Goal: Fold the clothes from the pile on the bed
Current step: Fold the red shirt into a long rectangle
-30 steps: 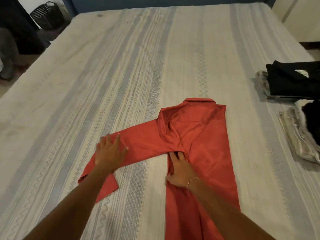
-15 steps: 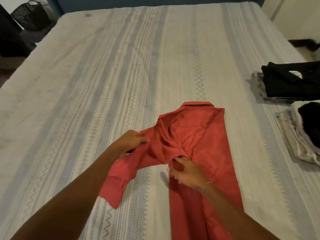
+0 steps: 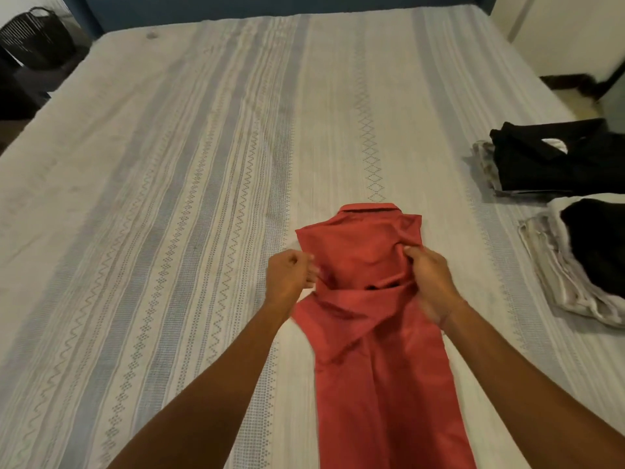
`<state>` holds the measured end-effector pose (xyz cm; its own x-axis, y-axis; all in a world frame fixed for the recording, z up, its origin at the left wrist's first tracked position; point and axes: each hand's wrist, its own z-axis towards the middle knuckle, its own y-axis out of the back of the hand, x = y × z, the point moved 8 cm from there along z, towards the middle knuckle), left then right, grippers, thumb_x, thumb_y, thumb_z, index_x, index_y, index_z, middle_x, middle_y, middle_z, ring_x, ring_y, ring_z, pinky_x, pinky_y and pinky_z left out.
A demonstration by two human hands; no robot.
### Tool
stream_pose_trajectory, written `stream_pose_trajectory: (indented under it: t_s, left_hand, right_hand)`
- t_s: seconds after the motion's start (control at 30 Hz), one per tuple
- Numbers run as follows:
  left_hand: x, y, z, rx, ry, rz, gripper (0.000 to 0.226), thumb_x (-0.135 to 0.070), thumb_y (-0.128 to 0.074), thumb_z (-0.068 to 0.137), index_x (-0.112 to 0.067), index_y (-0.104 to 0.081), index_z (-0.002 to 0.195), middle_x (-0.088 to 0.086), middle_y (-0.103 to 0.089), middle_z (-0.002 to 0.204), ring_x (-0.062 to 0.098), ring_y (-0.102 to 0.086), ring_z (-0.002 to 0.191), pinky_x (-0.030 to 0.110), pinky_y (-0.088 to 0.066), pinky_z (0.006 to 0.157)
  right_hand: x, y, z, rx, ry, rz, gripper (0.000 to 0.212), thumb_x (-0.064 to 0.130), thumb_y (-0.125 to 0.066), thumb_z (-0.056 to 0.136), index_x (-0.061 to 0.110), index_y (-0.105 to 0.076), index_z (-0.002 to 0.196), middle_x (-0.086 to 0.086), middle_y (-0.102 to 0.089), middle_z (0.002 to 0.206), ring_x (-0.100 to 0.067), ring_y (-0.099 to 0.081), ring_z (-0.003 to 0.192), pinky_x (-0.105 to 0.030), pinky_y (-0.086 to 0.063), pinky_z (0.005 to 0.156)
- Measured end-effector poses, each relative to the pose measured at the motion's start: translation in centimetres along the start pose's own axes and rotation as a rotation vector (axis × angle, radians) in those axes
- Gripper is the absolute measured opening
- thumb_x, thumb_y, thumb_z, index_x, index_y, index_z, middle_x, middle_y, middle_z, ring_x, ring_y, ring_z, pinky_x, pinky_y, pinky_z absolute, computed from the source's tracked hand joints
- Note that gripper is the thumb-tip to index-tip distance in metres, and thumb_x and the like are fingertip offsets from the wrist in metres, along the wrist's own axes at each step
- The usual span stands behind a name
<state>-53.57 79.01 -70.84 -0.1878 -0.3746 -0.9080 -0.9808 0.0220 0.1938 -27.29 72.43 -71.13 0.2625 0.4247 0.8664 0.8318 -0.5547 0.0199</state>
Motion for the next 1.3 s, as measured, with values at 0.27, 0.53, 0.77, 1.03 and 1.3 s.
stream_pose_trajectory:
  t_s: [0.27, 0.53, 0.77, 1.03, 1.3]
  left_hand:
    - [1.8, -5.3, 1.5, 0.084, -0.506, 0.91, 0.036, -0.017, -0.051, 0.098, -0.008, -0.052, 0.133, 0.009, -0.053, 0.134, 0.026, -0.051, 0.12, 0.046, -0.052, 0.09]
    - [3.3, -4.8, 5.7, -0.074, -0.177, 0.609, 0.031, -0.033, -0.064, 0.096, -0.004, -0.064, 0.106, 0.004, -0.064, 0.096, 0.02, -0.061, 0.086, 0.03, -0.044, 0.072]
    - [7.0, -2.7, 8.1, 0.202, 0.106, 0.006, 0.027, -0.027, -0.085, 0.08, -0.004, -0.079, 0.093, 0.006, -0.074, 0.075, 0.014, -0.067, 0.068, 0.024, -0.059, 0.065]
    - [8.7, -2.7, 9.3, 0.302, 0.174, -0.111, 0.024, -0.019, -0.084, 0.079, 0.0, -0.079, 0.094, 0.016, -0.076, 0.085, 0.017, -0.071, 0.072, 0.024, -0.059, 0.069]
    - [10.0, -2.6, 10.2, 0.318, 0.211, -0.159, 0.032, -0.021, -0.085, 0.077, 0.004, -0.077, 0.096, 0.02, -0.076, 0.092, 0.024, -0.071, 0.079, 0.027, -0.06, 0.07]
  right_hand:
    - [0.1, 6.5, 3.5, -0.049, -0.014, -0.183, 0.011, 0.032, -0.062, 0.099, 0.026, -0.07, 0.093, -0.002, -0.072, 0.107, -0.019, -0.067, 0.099, -0.035, -0.055, 0.09]
    - [2.3, 7.5, 5.6, -0.267, 0.349, -0.753, 0.028, 0.026, -0.056, 0.099, 0.016, -0.059, 0.124, -0.011, -0.064, 0.12, -0.036, -0.058, 0.113, -0.047, -0.047, 0.094]
    - [2.5, -7.3, 6.5, 0.309, 0.707, -0.947, 0.039, 0.031, -0.054, 0.102, 0.016, -0.053, 0.137, -0.007, -0.058, 0.135, -0.026, -0.05, 0.127, -0.031, -0.037, 0.102]
    - [4.4, -18.8, 12.2, 0.496, 0.422, -1.372, 0.051, 0.054, -0.062, 0.092, 0.006, -0.071, 0.103, -0.01, -0.07, 0.1, -0.026, -0.064, 0.091, -0.035, -0.051, 0.075]
    - [5.2, -20.9, 14.2, 0.49, 0.362, -1.212, 0.018, 0.023, -0.07, 0.093, 0.007, -0.076, 0.101, -0.004, -0.071, 0.117, -0.02, -0.065, 0.107, -0.023, -0.049, 0.079]
